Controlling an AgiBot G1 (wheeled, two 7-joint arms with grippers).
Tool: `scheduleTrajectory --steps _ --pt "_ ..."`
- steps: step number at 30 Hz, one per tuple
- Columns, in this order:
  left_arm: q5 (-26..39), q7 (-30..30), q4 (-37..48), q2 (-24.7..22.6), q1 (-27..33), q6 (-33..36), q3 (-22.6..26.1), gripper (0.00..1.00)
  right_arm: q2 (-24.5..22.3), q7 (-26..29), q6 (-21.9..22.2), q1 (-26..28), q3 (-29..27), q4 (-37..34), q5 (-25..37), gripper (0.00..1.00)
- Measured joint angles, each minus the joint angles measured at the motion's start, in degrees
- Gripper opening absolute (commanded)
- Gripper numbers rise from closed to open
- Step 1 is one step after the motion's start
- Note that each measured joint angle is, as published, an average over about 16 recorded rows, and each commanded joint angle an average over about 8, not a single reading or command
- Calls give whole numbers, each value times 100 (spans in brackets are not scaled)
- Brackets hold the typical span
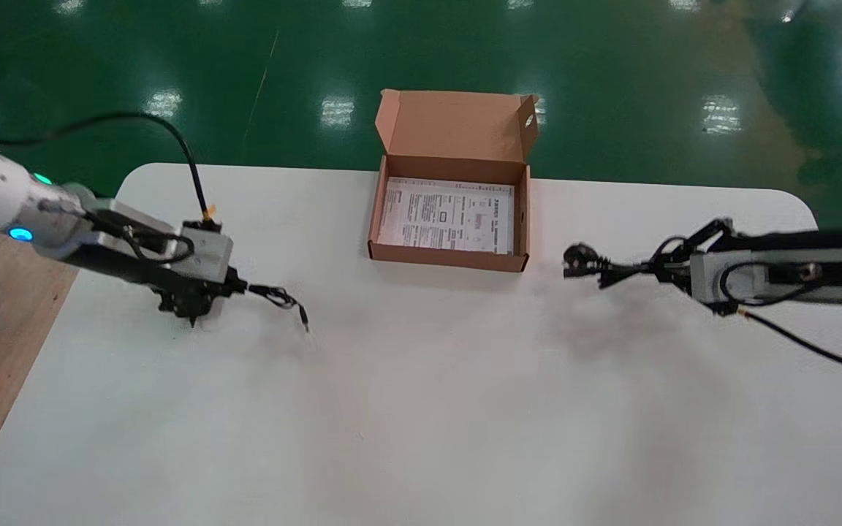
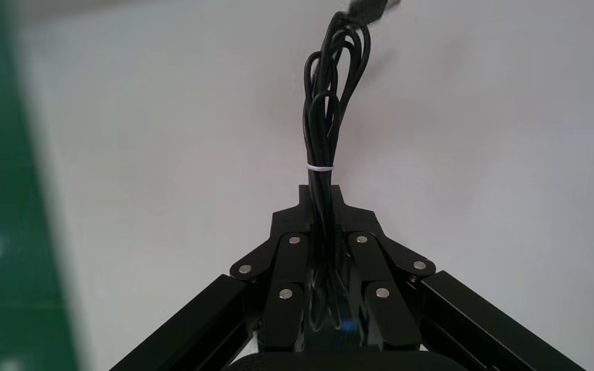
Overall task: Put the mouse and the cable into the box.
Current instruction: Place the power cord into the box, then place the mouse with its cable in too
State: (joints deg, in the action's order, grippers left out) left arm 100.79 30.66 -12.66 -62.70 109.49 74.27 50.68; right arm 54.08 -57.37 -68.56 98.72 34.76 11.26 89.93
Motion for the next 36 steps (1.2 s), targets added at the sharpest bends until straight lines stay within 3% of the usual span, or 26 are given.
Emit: scheduleTrajectory --steps 5,11,19,26,36 --pt "-255 -123 -572 300 337 -255 -250 0 278 59 360 185 -95 192 -108 0" --pt "-730 -117 -1459 601 482 -857 -682 0 929 139 1039 268 -132 276 -133 0" --pt "-1349 497 -2201 651 446 -1447 -1171 0 1864 48 1906 211 -90 56 -72 0" --pt "-1595 1347 -1879 416 560 -1517 -1329 0 2310 -136 2311 60 2 -74 -101 0" --pt "-1557 2154 -776 110 896 -1484 -1307 0 2429 -205 2452 -248 350 225 -288 0"
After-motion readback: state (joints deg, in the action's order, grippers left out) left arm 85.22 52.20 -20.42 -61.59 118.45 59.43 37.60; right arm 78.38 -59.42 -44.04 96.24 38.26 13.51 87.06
